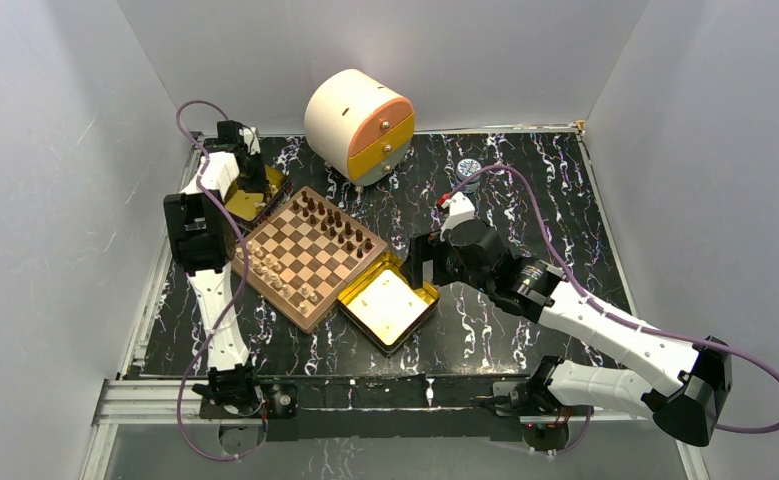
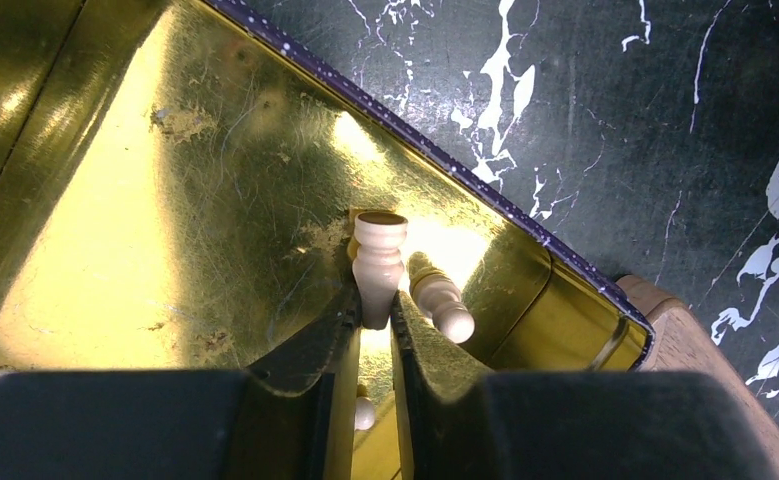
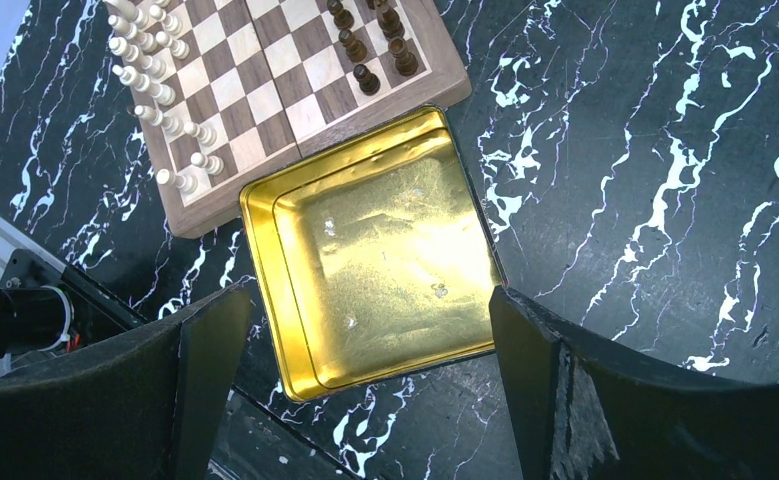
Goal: Set up the chess pieces on the board
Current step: Pick up the chess piece from the storage box, then place the chess piece on the chessboard.
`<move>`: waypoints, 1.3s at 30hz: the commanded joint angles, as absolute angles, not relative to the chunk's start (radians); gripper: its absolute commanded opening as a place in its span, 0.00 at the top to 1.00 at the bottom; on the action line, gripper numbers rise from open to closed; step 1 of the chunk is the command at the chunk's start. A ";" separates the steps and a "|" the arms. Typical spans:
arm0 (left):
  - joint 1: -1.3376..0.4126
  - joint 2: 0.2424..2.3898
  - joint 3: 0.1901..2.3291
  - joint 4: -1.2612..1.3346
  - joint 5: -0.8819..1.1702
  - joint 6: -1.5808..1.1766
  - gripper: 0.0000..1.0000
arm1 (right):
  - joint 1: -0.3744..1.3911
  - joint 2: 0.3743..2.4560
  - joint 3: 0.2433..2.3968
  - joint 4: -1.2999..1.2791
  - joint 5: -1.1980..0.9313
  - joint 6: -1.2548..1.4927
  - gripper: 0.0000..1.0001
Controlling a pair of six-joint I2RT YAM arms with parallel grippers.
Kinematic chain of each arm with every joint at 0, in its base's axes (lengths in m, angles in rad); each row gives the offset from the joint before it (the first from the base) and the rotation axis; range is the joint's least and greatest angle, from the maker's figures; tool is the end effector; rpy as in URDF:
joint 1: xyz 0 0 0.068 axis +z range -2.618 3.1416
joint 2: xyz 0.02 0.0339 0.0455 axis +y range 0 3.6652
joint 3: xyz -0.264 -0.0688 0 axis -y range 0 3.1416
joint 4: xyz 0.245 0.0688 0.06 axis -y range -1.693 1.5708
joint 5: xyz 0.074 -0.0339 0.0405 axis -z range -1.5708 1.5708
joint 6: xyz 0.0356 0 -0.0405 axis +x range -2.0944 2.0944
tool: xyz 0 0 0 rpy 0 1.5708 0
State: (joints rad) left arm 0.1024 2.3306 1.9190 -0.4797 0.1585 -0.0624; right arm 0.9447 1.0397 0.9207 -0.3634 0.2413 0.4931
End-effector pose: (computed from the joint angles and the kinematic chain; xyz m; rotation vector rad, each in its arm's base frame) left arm 0.5168 0.0475 0.1770 -0.1333 2.4513 -0.1775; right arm 0.1433 0.1837 0.3213 -0.3193 2.0769 0.6440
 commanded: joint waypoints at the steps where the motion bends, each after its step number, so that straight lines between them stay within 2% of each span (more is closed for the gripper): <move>1: 0.098 2.266 1.906 -0.515 0.153 -0.049 0.87 | 0.946 1.016 0.949 -0.309 0.261 0.486 0.01; 8: 0.098 2.231 1.951 -0.532 0.141 -0.064 1.00 | 0.946 1.021 0.953 -0.310 0.248 0.491 0.01; 20: 0.098 2.106 1.955 -0.575 0.099 -0.115 1.00 | 0.946 1.005 0.931 -0.303 0.248 0.514 0.01; 25: 0.099 1.992 1.876 -0.594 0.168 -0.144 1.00 | 0.946 0.993 0.933 -0.284 0.255 0.496 0.01; 32: 0.091 1.843 1.709 -0.597 0.411 -0.172 1.00 | 0.946 0.972 0.929 -0.222 0.249 0.376 0.01; 39: 0.015 1.731 1.589 -0.594 0.580 -0.218 1.00 | 0.946 0.926 0.849 0.016 0.042 -0.090 0.01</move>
State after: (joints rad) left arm 0.0669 1.8164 1.6379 -0.5743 0.4202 -0.1860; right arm 0.9443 0.9726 0.8883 -0.1970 0.1867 0.2260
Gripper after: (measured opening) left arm 0.117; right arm 0.985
